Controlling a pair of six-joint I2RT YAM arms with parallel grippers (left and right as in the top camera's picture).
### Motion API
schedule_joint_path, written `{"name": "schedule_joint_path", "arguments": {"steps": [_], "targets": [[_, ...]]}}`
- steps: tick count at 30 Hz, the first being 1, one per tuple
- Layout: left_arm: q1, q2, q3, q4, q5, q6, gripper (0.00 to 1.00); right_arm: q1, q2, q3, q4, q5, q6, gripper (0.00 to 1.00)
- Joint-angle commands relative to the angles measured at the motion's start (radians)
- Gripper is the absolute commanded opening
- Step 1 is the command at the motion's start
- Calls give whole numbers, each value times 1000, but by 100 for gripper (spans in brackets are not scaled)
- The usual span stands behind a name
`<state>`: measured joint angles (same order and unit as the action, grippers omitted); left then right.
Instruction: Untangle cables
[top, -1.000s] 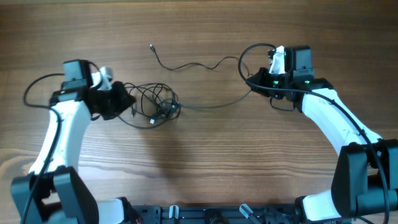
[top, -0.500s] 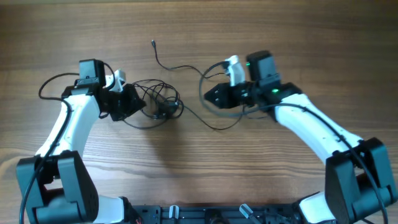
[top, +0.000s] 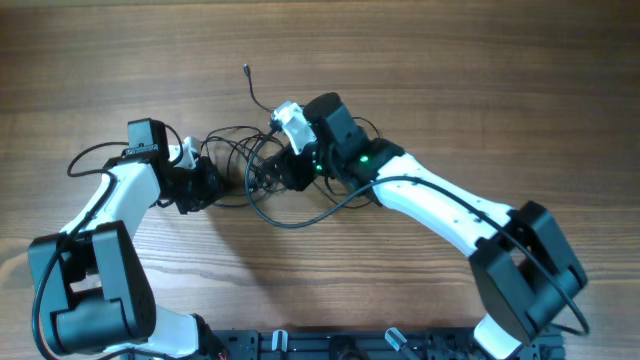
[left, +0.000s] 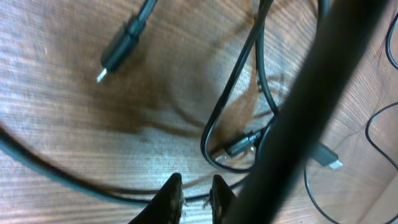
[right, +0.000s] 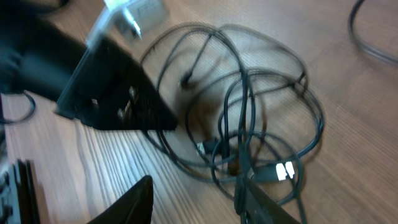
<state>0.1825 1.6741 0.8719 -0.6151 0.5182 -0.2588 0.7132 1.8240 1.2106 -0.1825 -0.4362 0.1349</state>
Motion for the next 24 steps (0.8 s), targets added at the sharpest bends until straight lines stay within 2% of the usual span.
{"name": "schedule_joint_path", "arguments": {"steps": [1,4,8,9,10,11,13,14,15,16,19,24], "targets": [[-2,15,-32,60,-18,20,19,37,105,228,-252,49,-161,46],[-2,15,-49,76,-19,20,18,65,178,461,-415,129,-233,46],[-2,15,-53,78,-19,20,19,77,219,508,-448,126,-294,45],[-2,15,-53,79,-19,20,20,80,233,504,-455,134,-304,49],[-2,15,-53,80,-19,20,19,80,243,504,-453,133,-303,63],[-2,15,-53,82,-19,21,20,80,245,504,-446,133,-280,65],[-2,15,-53,84,-19,20,20,77,245,502,-446,129,-180,56],[-2,15,-53,86,-19,20,19,78,247,496,-433,117,-196,33],[-2,15,-53,89,-19,21,18,84,248,489,-425,117,-249,13],[-2,15,-53,93,-19,21,18,91,249,480,-422,117,-303,8],[-2,15,-53,103,-19,21,18,109,252,454,-417,118,-480,20],[-2,15,-53,104,-19,20,18,115,254,351,-307,118,-613,25]]}}
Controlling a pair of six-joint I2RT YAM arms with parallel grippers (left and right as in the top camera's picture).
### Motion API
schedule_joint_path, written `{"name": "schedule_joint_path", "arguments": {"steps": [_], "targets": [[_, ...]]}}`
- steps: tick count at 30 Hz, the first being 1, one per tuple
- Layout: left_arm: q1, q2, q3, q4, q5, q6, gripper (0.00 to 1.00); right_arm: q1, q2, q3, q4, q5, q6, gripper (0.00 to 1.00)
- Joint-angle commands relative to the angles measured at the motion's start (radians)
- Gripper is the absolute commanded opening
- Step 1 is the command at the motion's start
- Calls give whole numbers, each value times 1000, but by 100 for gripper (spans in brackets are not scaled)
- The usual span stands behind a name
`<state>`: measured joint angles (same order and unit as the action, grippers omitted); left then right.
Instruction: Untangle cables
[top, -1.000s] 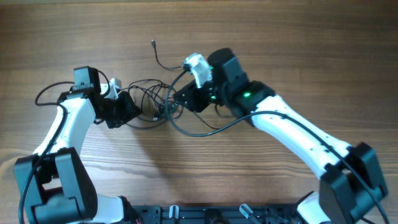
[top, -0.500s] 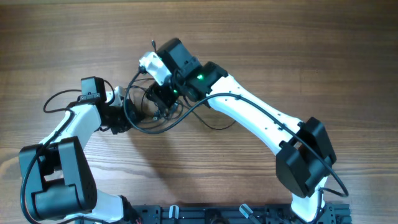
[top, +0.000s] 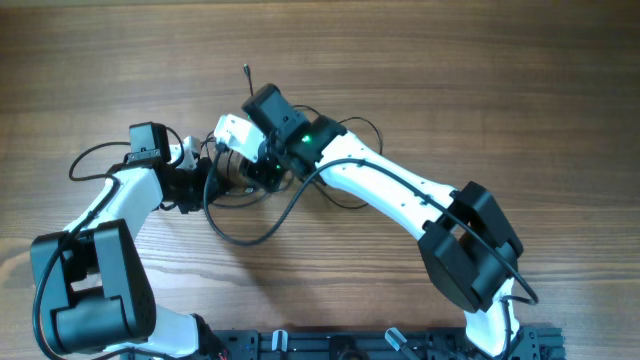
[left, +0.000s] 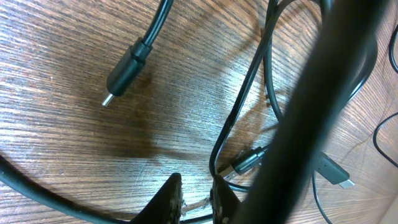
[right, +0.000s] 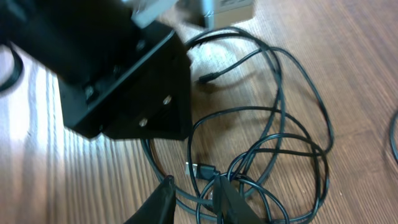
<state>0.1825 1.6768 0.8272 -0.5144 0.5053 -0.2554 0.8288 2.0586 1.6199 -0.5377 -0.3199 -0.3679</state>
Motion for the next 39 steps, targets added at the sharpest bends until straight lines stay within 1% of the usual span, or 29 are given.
{"name": "schedule_joint_path", "arguments": {"steps": [1,5,7,10,14,16,19,21,24,27,29,32,35,36,37,38,39], "targets": [[-2,13,-8,3,-6,17,18,0,20,-81,74,0,-126,26],[-2,13,-8,3,-6,17,19,-1,21,-179,216,6,-130,27],[-2,13,-8,3,-5,17,19,-1,21,-224,282,6,-130,30],[-2,13,-8,3,-5,17,19,-1,35,-256,326,10,-130,31],[-2,13,-8,2,-5,16,19,-2,96,-256,380,43,-129,31],[-2,13,-8,2,-5,16,19,-2,110,-256,386,51,-126,27],[-2,13,-8,2,-5,17,19,-2,112,-257,383,95,-95,13],[-2,13,-8,2,-5,16,19,-2,112,-257,379,95,-92,8],[-2,13,-8,3,-5,16,19,-2,105,-257,380,79,-66,7],[-2,13,-8,4,-5,17,19,-2,39,-257,378,-42,-40,4],[-2,13,-8,3,-5,17,19,-2,18,-257,377,-54,-13,4],[-2,13,-8,3,-5,17,19,-3,17,-257,359,-56,-14,4],[-2,13,-8,3,-5,17,18,-19,17,-257,357,-101,-4,4],[-2,13,-8,3,-5,17,19,-32,17,-257,362,-124,40,4],[-2,13,-8,3,-5,17,19,-44,17,-257,361,-127,64,8],[-2,13,-8,3,-5,17,20,-53,17,-257,358,-127,57,20],[-2,13,-8,4,-5,17,21,-62,17,-257,358,-126,41,26]]}}
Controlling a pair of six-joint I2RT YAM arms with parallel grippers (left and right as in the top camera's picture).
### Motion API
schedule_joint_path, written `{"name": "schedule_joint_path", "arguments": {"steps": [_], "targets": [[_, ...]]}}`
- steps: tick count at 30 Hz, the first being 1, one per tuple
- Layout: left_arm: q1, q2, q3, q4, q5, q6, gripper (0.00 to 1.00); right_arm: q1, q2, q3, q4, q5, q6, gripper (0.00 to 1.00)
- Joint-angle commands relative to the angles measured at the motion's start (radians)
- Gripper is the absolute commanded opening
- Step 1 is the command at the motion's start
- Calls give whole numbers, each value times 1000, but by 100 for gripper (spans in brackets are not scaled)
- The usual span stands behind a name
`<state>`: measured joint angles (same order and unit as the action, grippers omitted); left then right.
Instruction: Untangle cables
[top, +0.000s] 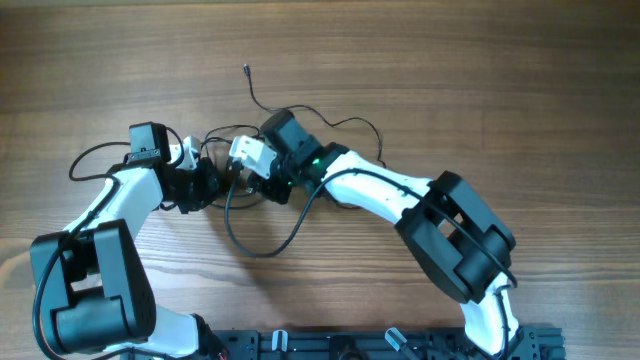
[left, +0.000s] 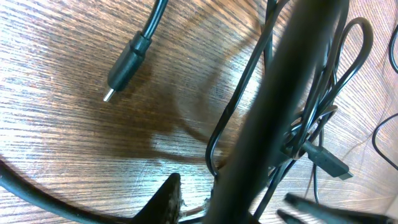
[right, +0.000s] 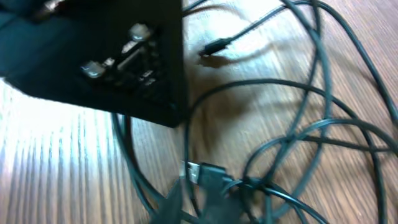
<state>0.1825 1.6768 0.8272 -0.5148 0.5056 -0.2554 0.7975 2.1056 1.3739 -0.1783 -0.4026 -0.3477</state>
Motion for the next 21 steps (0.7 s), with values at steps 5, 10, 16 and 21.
{"name": "schedule_joint_path", "arguments": {"steps": [5,10,16,21], "targets": [[-2,13,-8,4,-6,17,23,-31,-26,-11,3,-31,-71,44],[-2,13,-8,3,-6,17,24,-30,-26,-11,0,-40,95,41],[-2,13,-8,3,-6,17,25,-10,6,-11,12,71,13,38],[-2,13,-8,3,-6,17,24,-9,47,-12,28,76,7,38]]}}
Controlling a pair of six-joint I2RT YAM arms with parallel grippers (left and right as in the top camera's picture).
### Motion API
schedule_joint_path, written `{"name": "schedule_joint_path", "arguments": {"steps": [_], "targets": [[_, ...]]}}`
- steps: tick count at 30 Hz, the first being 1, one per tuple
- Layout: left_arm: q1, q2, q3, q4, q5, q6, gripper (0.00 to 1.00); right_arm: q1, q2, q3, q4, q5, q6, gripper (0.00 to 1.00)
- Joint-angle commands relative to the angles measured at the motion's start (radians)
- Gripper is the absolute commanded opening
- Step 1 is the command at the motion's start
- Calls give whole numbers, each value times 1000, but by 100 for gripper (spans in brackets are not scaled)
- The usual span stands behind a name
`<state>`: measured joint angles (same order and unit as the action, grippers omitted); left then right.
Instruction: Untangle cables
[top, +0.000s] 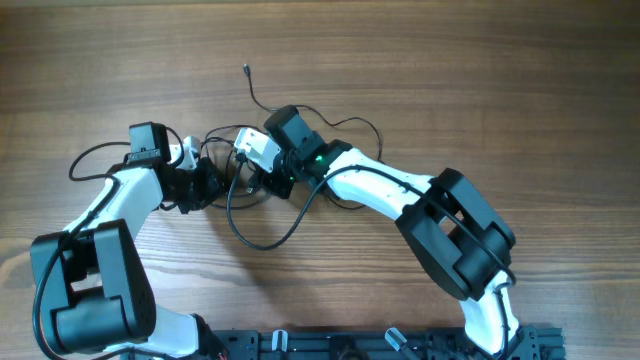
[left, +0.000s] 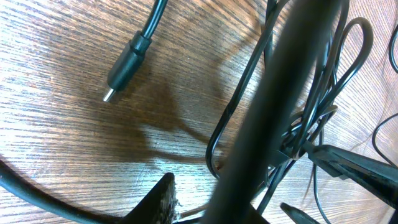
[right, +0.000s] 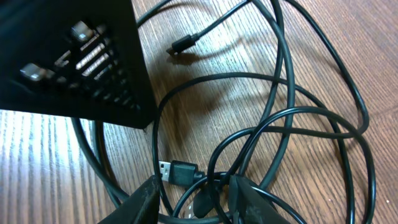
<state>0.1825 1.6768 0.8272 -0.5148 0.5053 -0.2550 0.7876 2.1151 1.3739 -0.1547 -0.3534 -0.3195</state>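
Note:
A tangle of black cables (top: 243, 196) lies on the wooden table between my two grippers. A thick cable loops out of it toward the front (top: 262, 244). My left gripper (top: 212, 185) sits at the tangle's left side, its fingers (left: 163, 198) close together on a thick black cable (left: 292, 81) that runs up past the camera. My right gripper (right: 196, 202) is open, its fingers (right: 147, 198) astride a knot of thin cables beside a USB plug (right: 177, 171). A barrel plug (left: 126, 65) lies loose on the wood.
A thin cable with a small plug at its end (top: 246, 70) trails toward the back of the table (top: 450, 80). The left gripper's black housing (right: 68, 62) stands just beside the right fingers. Another small plug (right: 182, 45) lies behind the knot.
My right gripper's fingers stand wider apart around the cable knot, and both fingertips now show in the left wrist view. The left gripper has not moved.
My right gripper was open at the right of the tangle, with the thick loop toward the middle. Then it stood further left, close to the left gripper, and the loop lay further left. Then it was low over the knot by the USB plug, where it now stands open.

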Motion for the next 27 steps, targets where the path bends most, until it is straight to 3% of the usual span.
{"name": "schedule_joint_path", "arguments": {"steps": [1,15,19,20,21,22,27], "targets": [[-2,13,-8,3,-5,16,24,2,42,-14,5,26,-21,37],[-2,13,-8,4,-5,16,23,0,55,-15,-107,79,-17,21],[-2,13,-8,4,-5,16,23,0,55,-15,-104,79,-18,32],[-2,13,-8,4,-5,16,23,0,55,-15,-104,90,-17,27],[-2,13,-8,4,-5,16,23,0,55,-15,-105,100,-14,11],[-2,13,-8,4,-5,16,23,0,54,-14,-101,100,14,4],[-2,13,-8,4,-5,16,24,-41,-27,-6,-91,-58,184,4]]}}
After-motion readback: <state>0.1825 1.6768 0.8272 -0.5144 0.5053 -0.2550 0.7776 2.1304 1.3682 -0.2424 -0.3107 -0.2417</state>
